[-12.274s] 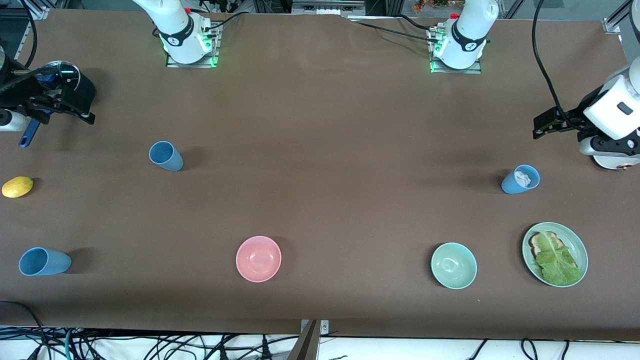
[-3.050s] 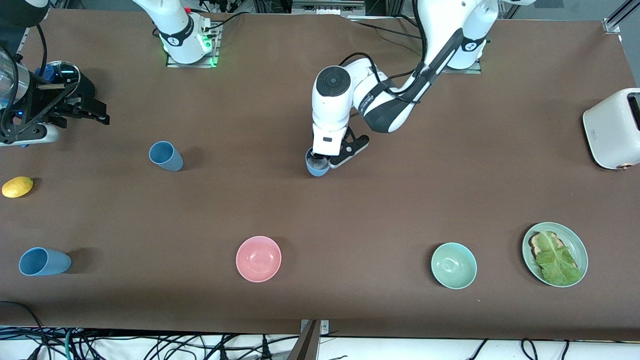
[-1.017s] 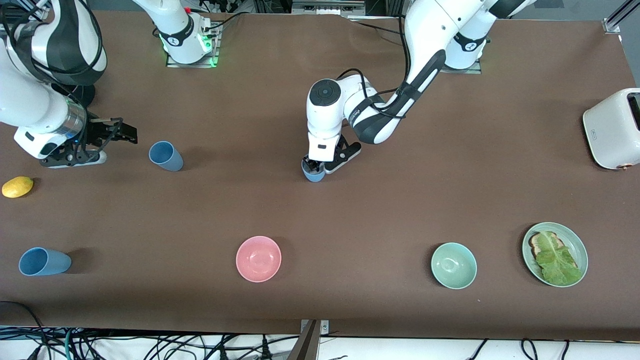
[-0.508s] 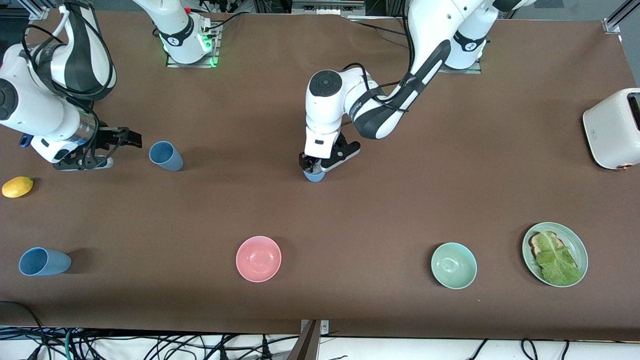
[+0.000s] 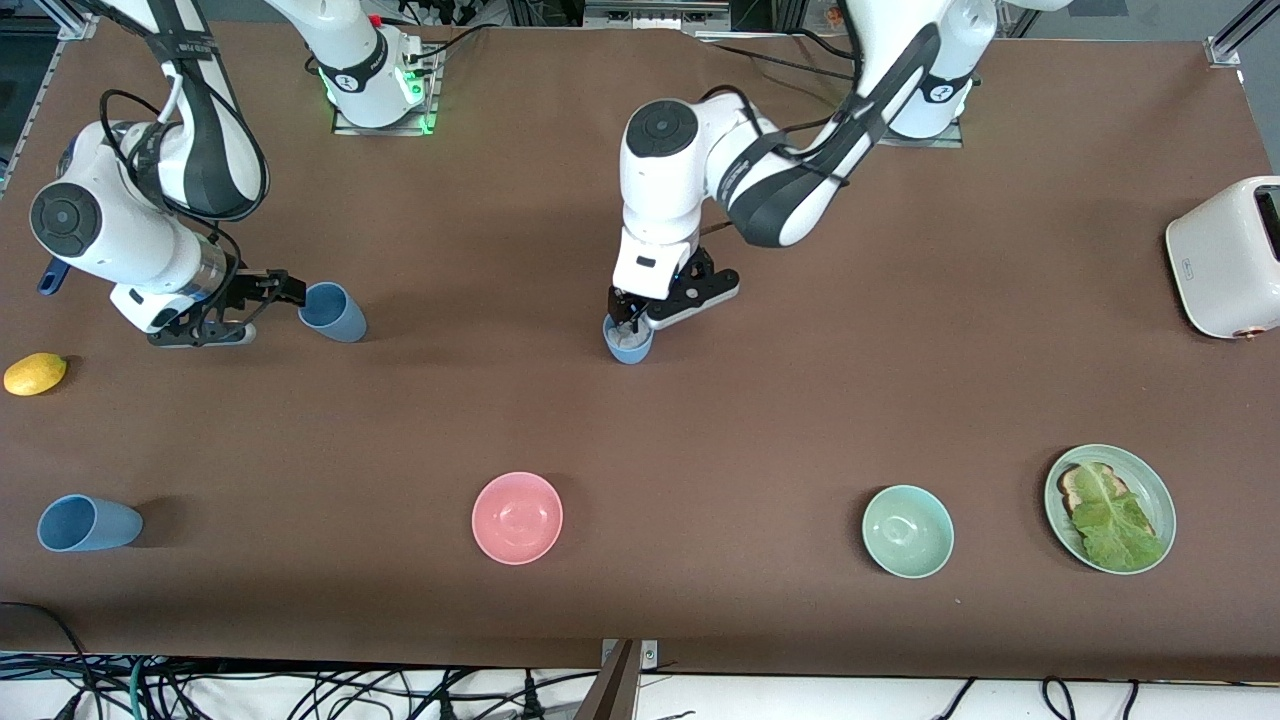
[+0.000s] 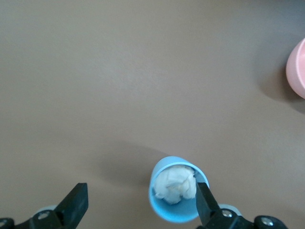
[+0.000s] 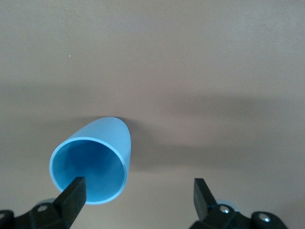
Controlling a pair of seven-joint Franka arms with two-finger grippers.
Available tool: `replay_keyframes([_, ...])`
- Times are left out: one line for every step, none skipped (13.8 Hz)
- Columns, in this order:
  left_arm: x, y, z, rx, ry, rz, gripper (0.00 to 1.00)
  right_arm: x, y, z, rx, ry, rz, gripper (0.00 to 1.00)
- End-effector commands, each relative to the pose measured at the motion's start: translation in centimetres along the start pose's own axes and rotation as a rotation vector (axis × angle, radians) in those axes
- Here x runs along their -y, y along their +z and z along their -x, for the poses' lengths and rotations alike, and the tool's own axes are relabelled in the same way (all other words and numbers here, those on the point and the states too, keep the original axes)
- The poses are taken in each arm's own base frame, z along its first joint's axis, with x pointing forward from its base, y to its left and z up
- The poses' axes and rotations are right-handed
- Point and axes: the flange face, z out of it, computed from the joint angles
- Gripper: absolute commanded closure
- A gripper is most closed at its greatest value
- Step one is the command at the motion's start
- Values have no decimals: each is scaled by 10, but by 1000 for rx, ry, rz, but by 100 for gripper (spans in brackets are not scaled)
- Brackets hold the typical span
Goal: Stack blue cups with both arms
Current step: 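Open the left gripper while the right gripper reaches the empty cup, then raise the left gripper away while the right gripper grasps the cup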
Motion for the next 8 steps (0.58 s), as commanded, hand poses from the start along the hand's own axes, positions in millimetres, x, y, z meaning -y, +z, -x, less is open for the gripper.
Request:
replay_keyframes([21, -59, -17, 23, 95, -14, 0, -2, 12, -3, -4, -1, 6, 0])
replay_keyframes([27, -74, -25, 31, 117, -34, 0, -1, 16, -3, 2, -1, 6, 1])
replay_keyframes([29, -92, -32, 37, 151, -58, 0, -1, 19, -3, 8, 1, 7, 3])
replay_keyframes([34, -110, -44, 45, 186, -81, 0, -1, 22, -3, 14, 1, 6, 5])
replay_keyframes([39, -124, -54, 54, 232, -98, 0, -1, 25, -3, 25, 4, 6, 5])
replay_keyframes([46, -135, -64, 62, 270, -108, 0, -1, 28, -2, 30, 8, 5, 5])
replay_keyframes([54, -146, -74, 79, 290, -115, 0, 0, 28, -2, 31, 8, 4, 6])
replay_keyframes([67, -167, -85, 86, 297, -104, 0, 0, 29, -2, 34, 12, 4, 8])
